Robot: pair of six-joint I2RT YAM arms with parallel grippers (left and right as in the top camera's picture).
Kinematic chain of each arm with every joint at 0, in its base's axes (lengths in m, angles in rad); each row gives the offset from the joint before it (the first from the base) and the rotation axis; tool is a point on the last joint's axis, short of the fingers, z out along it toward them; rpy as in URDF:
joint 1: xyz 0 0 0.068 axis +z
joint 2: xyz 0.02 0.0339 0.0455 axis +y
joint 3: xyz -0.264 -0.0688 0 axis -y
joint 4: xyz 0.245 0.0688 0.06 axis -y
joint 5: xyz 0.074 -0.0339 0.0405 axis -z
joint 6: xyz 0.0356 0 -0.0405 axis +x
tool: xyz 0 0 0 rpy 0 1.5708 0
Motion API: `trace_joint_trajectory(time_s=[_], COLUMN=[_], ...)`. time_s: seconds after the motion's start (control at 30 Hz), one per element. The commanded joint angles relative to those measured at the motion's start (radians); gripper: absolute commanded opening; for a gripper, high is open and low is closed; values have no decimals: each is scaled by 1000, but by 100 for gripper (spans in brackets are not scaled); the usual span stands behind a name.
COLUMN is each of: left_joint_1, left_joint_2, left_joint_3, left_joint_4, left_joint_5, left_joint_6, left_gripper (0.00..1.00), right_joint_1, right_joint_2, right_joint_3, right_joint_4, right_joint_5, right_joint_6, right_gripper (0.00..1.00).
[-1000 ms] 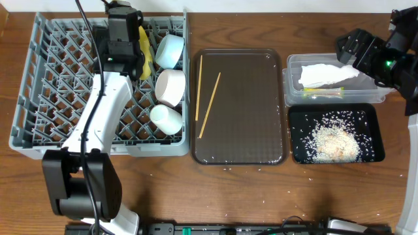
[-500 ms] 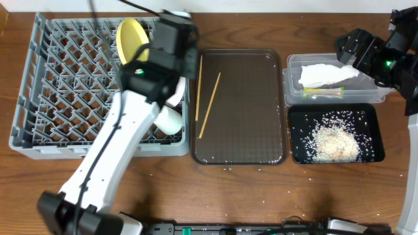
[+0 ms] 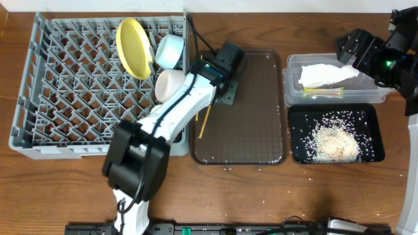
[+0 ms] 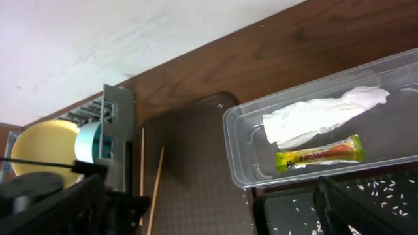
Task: Sort waste into correct bins and load items into the dishwasher
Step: 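Move the left gripper to a chopstick on the dark tray and grasp it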
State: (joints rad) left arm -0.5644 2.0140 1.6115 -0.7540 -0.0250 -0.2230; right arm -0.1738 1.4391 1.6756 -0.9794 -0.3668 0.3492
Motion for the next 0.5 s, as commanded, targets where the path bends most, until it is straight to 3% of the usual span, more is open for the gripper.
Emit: trace_joint_trajectory(time_s=[0.0, 0.47], left_joint_1=[3, 45], left_joint_2=[37, 178], left_joint_3=[3, 2], left_joint_4=[0, 34], left_joint_5=[18, 14], left_joint_6=[-27, -26], left_gripper=[55, 55], right_joint_1=[-9, -9], right_joint_2=[1, 1], right_joint_3=[10, 10], right_joint_4=[-2, -2], right_joint_5=[-4, -4], right_joint_6=[6, 6], right_gripper=[99, 99])
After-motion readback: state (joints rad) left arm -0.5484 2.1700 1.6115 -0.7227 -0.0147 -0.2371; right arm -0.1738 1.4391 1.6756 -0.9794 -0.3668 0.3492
